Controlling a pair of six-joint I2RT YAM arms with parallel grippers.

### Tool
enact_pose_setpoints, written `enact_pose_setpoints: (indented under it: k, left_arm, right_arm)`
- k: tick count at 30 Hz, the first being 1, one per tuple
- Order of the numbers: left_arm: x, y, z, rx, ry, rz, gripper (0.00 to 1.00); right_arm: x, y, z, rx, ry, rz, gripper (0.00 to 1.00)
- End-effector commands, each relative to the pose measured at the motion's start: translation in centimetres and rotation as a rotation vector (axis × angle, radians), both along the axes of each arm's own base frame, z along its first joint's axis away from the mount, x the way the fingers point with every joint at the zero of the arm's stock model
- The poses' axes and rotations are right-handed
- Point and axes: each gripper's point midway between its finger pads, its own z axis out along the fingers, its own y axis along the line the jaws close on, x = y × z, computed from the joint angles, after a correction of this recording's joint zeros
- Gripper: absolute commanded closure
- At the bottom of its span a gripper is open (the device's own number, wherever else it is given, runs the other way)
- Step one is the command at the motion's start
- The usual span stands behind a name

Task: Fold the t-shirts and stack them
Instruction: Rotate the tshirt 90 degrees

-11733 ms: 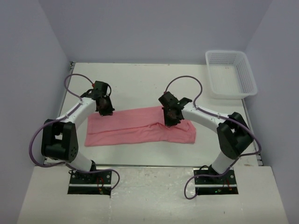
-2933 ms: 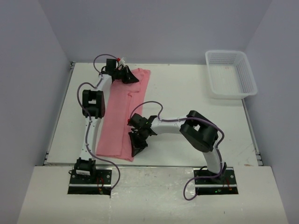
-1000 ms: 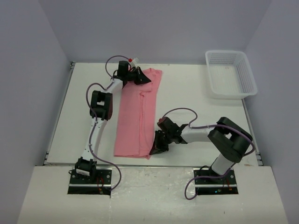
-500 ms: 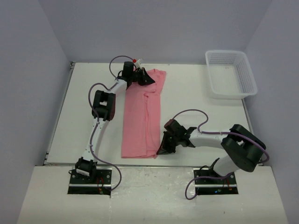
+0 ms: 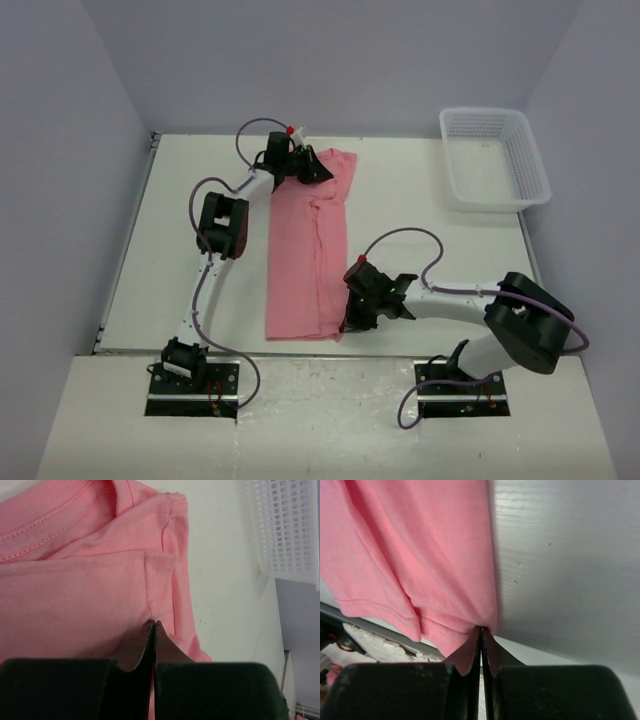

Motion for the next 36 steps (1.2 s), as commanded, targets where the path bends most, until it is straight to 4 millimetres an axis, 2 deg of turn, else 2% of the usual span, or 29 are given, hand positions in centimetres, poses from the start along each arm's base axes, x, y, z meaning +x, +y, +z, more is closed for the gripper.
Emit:
enact_pose_setpoints:
  k: [1,2,5,8,9,15,17,22,23,25,26,28,29,30,31,32,33,35,36]
  left_arm:
    - [-1.4,-0.3,-0.6,0.062,0.036,-0.016,1.00]
    - [-1.3,-0.4,-0.7,0.064,0.038,-0.015,1.00]
    - [-1.5,-0.3,-0.9,0.069,0.048,-0.021,1.00]
    - [-1.8,-0.1,-1.2,0.083,0.054,-0.019,1.00]
    - [-1.9,0.0,-1.3,0.088,0.056,-0.021,1.00]
    - [-1.8,-0.1,-0.3,0.089,0.037,-0.026,1.00]
    - [-1.8,-0.2,0.1,0.091,0.028,-0.026,1.00]
    - [-1.8,-0.6,1.6,0.093,0.005,-0.033,1.00]
    - [-1.7,-0.7,3.0,0.094,-0.026,-0.039,1.00]
    - [-1.8,-0.7,4.2,0.113,-0.044,-0.032,0.94]
    - [-1.7,-0.5,6.4,0.117,-0.083,-0.030,0.91]
    - [-1.7,-0.3,8.4,0.133,-0.115,-0.022,0.78]
    - [-1.8,-0.1,10.9,0.137,-0.165,-0.022,0.73]
    - [-1.8,0.3,11.8,0.156,-0.173,-0.006,0.61]
    - [-1.8,0.6,12.8,0.170,-0.191,0.004,0.57]
    - [-2.0,1.0,15.0,0.181,-0.235,0.010,0.51]
    - [-2.1,1.4,15.6,0.201,-0.235,0.025,0.41]
    - [-2.5,1.9,17.7,0.216,-0.265,0.033,0.39]
    - [-2.9,2.3,17.8,0.233,-0.241,0.044,0.39]
  right_arm:
    - [-3.0,-4.1,-3.7,-0.310,0.033,0.100,1.00]
    - [-4.0,-3.4,-3.7,-0.328,0.041,0.140,1.00]
    - [-5.2,-1.9,-3.9,-0.351,0.056,0.173,1.00]
    - [-5.8,-1.7,-3.6,-0.363,0.054,0.157,1.00]
    - [-5.6,-2.5,-3.6,-0.399,0.039,0.138,1.00]
    - [-4.7,-3.7,-2.1,-0.398,-0.017,0.034,1.00]
    - [-4.3,-4.1,-1.8,-0.416,-0.041,0.009,0.91]
    - [-2.7,-4.8,-0.3,-0.461,-0.133,-0.008,0.79]
    - [-2.3,-4.8,0.5,-0.452,-0.158,-0.017,0.73]
    - [-1.6,-5.0,1.6,-0.452,-0.210,-0.009,0.64]
    - [-1.3,-5.1,2.1,-0.454,-0.225,-0.019,0.56]
    - [-0.9,-5.0,3.6,-0.438,-0.256,-0.010,0.47]
    - [-0.6,-5.2,4.2,-0.444,-0.276,-0.020,0.46]
    - [-0.5,-5.2,5.0,-0.432,-0.288,-0.013,0.41]
    - [-0.4,-5.1,5.4,-0.425,-0.298,-0.007,0.34]
    - [-0.2,-5.1,5.8,-0.417,-0.312,-0.010,0.30]
    - [-0.1,-5.0,6.3,-0.401,-0.324,-0.005,0.25]
    - [-0.2,-4.4,6.7,-0.379,-0.322,0.019,0.19]
    - [-0.2,-4.5,6.8,-0.383,-0.321,0.020,0.18]
